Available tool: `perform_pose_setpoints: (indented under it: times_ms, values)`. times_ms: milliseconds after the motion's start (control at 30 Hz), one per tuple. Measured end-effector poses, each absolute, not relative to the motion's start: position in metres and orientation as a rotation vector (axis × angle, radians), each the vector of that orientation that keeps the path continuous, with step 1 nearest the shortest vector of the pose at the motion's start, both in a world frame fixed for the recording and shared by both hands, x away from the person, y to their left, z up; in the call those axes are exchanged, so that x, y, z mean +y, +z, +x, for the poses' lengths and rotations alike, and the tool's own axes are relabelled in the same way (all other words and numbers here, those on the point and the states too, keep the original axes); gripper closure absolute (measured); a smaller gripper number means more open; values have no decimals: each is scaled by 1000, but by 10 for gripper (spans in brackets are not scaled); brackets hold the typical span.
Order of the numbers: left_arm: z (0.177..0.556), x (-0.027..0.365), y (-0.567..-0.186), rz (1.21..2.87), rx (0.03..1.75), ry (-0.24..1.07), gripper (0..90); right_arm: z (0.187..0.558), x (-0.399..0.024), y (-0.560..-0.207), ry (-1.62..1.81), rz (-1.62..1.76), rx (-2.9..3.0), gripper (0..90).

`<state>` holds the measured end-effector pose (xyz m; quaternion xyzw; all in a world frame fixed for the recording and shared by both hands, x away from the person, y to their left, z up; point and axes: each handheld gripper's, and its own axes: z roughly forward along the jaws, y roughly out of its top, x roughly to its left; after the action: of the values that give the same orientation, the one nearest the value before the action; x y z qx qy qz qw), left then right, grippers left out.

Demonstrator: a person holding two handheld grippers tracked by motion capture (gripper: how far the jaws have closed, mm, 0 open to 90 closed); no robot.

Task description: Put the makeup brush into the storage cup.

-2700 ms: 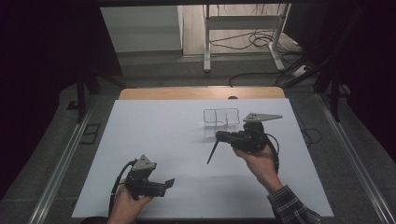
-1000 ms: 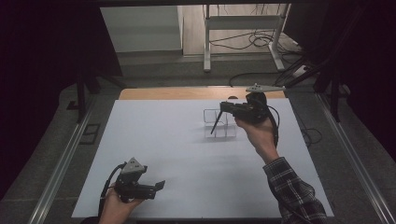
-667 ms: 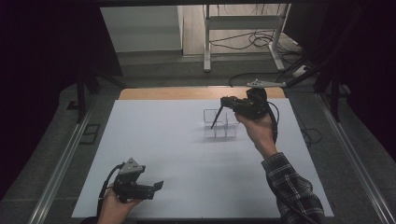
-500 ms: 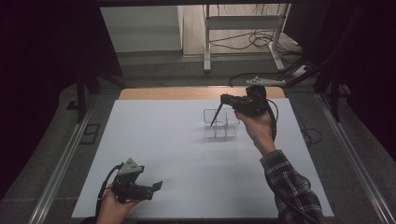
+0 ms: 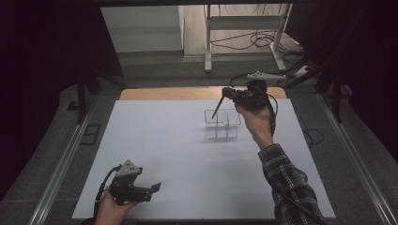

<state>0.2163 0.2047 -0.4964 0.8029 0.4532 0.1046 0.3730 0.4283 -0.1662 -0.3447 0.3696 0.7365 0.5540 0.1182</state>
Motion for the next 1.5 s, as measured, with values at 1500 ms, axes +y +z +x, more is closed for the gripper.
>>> perform_pose_setpoints:
  times_ms: [1500]
  values:
    - [214, 211, -497, 2043, 1182, 299, 79, 456, -145, -390, 1496, 1104, 2152, 838]
